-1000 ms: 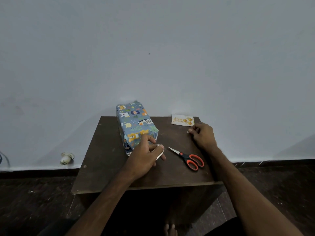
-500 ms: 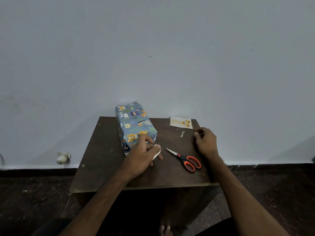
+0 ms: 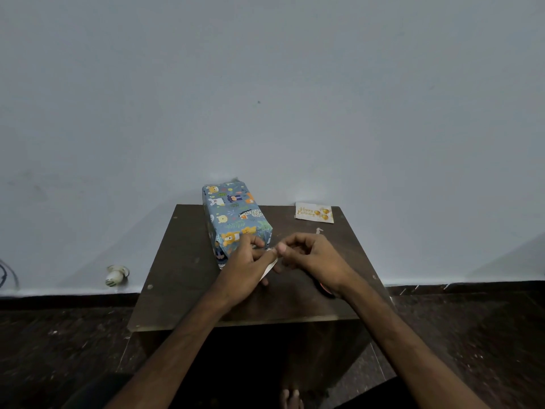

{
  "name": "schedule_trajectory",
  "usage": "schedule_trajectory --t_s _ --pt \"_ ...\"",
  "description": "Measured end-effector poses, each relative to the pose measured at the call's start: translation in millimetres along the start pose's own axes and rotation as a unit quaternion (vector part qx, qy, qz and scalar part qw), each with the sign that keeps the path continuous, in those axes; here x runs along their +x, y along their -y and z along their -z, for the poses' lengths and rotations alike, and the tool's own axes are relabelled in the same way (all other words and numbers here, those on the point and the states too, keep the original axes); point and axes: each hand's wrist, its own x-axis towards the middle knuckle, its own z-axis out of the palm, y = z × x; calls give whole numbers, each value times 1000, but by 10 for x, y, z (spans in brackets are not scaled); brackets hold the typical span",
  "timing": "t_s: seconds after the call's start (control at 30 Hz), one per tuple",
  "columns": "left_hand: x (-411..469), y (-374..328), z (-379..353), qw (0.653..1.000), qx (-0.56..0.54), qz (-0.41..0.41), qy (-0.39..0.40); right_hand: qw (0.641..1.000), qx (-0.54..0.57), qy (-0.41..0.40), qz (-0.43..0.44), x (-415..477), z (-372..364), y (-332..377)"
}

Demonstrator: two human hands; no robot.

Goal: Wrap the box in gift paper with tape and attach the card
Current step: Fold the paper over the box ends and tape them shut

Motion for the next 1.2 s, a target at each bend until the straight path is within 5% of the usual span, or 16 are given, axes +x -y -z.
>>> schedule_trajectory --t_s 0.5,0.83,1.2 --pt "-22 19 123 997 7 -16 79 999 -24 27 -24 27 -44 -62" --pt "-98 38 -31 993 64 -85 -48 995 72 3 -67 3 -66 -19" --pt "-48 68 -36 992 69 -86 -64 992 62 -25 -107 13 -57 -7"
